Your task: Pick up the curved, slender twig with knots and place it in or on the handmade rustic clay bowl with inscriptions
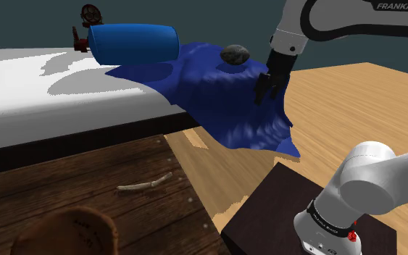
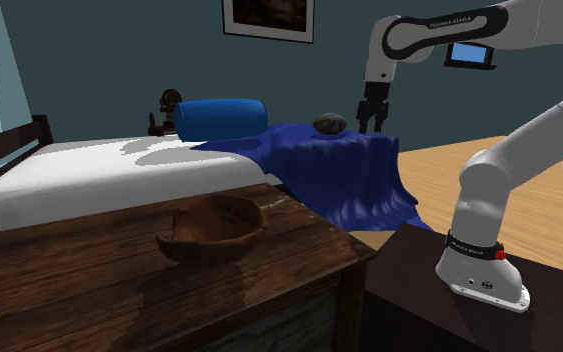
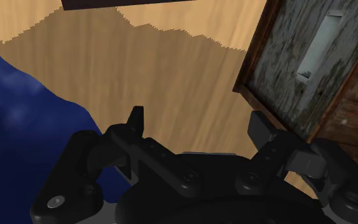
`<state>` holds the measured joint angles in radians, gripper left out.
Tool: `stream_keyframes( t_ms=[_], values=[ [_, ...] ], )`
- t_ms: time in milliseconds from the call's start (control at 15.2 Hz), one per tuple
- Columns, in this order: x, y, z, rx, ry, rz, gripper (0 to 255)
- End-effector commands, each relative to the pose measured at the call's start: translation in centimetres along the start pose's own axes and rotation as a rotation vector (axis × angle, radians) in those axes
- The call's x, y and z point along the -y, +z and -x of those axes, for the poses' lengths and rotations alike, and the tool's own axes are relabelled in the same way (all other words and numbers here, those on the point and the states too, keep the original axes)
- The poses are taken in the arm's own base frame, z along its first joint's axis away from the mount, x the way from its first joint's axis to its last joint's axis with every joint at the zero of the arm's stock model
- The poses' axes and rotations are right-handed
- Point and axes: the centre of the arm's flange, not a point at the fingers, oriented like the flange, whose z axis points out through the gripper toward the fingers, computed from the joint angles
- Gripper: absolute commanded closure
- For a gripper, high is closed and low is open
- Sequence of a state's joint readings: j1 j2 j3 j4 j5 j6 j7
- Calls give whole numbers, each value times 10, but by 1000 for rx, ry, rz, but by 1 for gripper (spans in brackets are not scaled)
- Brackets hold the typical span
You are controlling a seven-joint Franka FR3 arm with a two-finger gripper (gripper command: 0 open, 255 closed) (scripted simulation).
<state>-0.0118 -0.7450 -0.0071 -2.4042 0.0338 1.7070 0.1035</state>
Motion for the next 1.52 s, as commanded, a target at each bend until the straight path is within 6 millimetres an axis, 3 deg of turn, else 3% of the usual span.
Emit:
stream_keyframes(
  t_ms=[0,726,1452],
  values=[
    [0,0,0,0,0,0,0],
    [126,47,-59,29,-298,2,0],
    [264,96,-77,59,-596,3,0]
  ],
)
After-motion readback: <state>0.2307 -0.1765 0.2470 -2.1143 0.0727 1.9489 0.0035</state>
